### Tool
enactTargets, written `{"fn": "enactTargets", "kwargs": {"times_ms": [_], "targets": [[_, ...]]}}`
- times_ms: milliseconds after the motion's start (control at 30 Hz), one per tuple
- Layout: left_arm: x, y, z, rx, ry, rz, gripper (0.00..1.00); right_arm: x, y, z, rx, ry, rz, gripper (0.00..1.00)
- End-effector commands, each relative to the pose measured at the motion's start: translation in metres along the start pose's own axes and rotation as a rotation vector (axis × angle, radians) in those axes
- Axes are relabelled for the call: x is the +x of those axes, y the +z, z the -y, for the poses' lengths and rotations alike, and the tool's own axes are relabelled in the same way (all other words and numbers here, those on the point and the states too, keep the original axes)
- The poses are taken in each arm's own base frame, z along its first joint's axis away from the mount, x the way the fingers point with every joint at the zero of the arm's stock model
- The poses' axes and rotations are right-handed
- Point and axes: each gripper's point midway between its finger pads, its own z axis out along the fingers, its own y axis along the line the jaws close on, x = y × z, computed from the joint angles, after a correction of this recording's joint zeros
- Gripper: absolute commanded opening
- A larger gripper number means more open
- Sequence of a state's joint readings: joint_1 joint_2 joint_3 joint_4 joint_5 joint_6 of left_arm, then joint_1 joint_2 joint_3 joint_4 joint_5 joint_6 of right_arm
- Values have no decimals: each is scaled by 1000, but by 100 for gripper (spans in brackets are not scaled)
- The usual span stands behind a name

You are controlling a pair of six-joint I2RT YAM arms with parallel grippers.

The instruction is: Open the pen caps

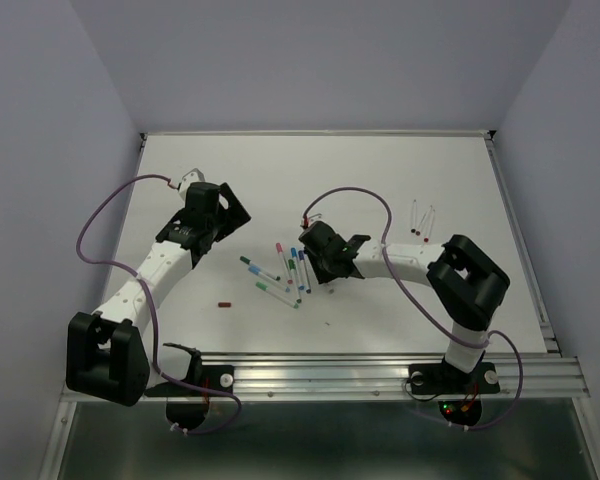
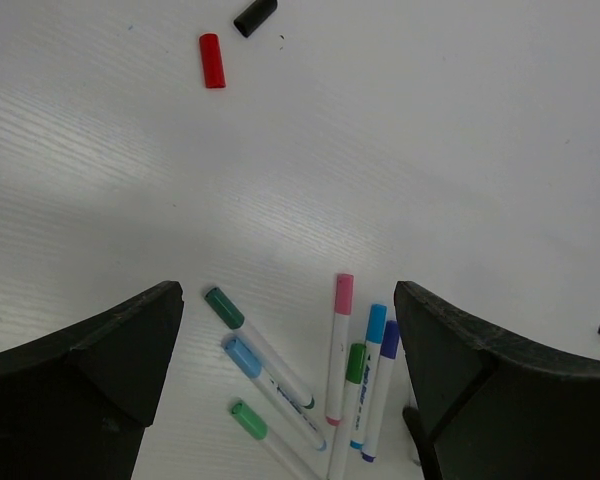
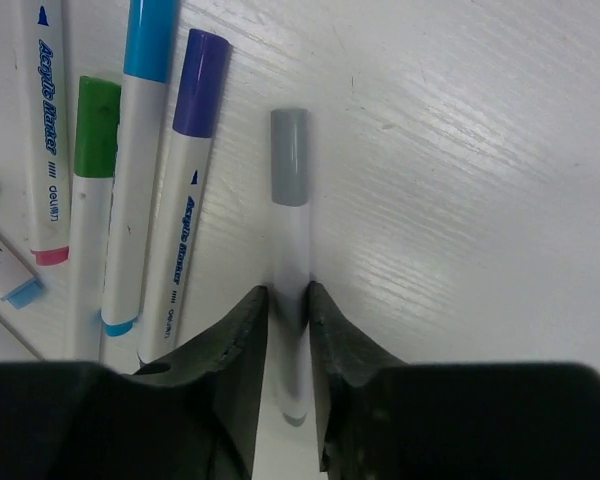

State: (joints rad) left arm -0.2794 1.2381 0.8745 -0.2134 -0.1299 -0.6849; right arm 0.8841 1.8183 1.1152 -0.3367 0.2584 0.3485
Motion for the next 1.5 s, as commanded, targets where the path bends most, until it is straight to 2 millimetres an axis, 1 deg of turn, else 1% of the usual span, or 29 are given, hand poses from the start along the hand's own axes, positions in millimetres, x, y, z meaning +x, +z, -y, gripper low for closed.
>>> {"fn": "enactTargets", "kwargs": {"times_ms": [0, 33, 100, 200, 233, 300, 367, 400, 433, 467, 500, 533, 567, 600, 667, 700, 733, 767, 800, 833, 900, 967, 1133, 1233, 1267, 1333, 1433, 1467], "targets": [[-13, -9, 7, 36, 13, 44, 99, 22, 8, 6, 30, 15, -52, 24], [-13, -9, 8, 38, 15, 45, 99, 25, 8, 7, 30, 18, -58, 18], [-15, -10, 9, 42, 17, 47, 99, 27, 6, 8, 28, 25, -58, 9], [-16, -14, 13, 64, 22, 44, 99, 24, 1, 11, 37, 36, -31, 1], [-15, -14, 16, 77, 27, 41, 99, 21, -1, 12, 42, 39, -16, 1], [-14, -19, 26, 137, 44, 27, 99, 8, -12, 17, 54, 38, 43, 1], [-12, -27, 41, 230, 62, 17, 99, -5, -22, 19, 48, 33, 95, 1], [-7, -32, 54, 322, 78, 0, 99, -22, -36, 17, 23, 33, 161, 1], [-5, -37, 62, 376, 86, -6, 99, -30, -44, 15, 4, 32, 197, 1], [-2, -47, 79, 490, 100, -10, 99, -39, -51, 15, -29, 40, 228, 1], [1, -54, 87, 545, 107, -13, 99, -57, -69, 15, -63, 61, 305, 1], [4, -59, 94, 594, 117, -18, 99, -65, -77, 15, -91, 67, 336, 1], [5, -67, 102, 644, 125, -17, 99, -70, -86, 10, -132, 64, 361, 1], [7, -74, 111, 701, 137, -20, 99, -81, -101, 6, -185, 73, 414, 1], [15, -86, 124, 763, 158, -31, 99, -91, -116, 2, -237, 71, 460, 1], [17, -91, 130, 794, 166, -28, 99, -98, -130, -2, -279, 71, 502, 1], [22, -96, 136, 822, 173, -38, 99, -101, -137, -5, -303, 66, 517, 1], [24, -101, 141, 850, 169, -42, 99, -106, -142, -5, -320, 71, 532, 1], [25, -107, 148, 897, 169, -34, 99, -109, -148, -8, -346, 72, 550, 1], [30, -115, 153, 937, 160, -55, 99, -113, -158, -13, -381, 66, 569, 1], [28, -124, 163, 990, 153, -37, 99, -120, -166, -14, -406, 72, 596, 1], [29, -129, 171, 1018, 147, -33, 99, -122, -173, -22, -457, 57, 597, 1], [32, -129, 179, 1027, 131, -38, 98, -134, -186, -31, -517, 65, 643, 1], [35, -125, 180, 1019, 125, -48, 95, -140, -195, -34, -547, 76, 675, 1], [37, -123, 181, 1019, 124, -57, 92, -142, -197, -35, -551, 79, 681, 1], [39, -123, 183, 1024, 122, -65, 90, -146, -202, -36, -563, 84, 697, 1], [40, -123, 187, 1034, 114, -66, 76, -148, -204, -38, -576, 86, 702, 1], [40, -123, 189, 1036, 98, -73, 66, -149, -204, -39, -580, 84, 701, 1]]}}
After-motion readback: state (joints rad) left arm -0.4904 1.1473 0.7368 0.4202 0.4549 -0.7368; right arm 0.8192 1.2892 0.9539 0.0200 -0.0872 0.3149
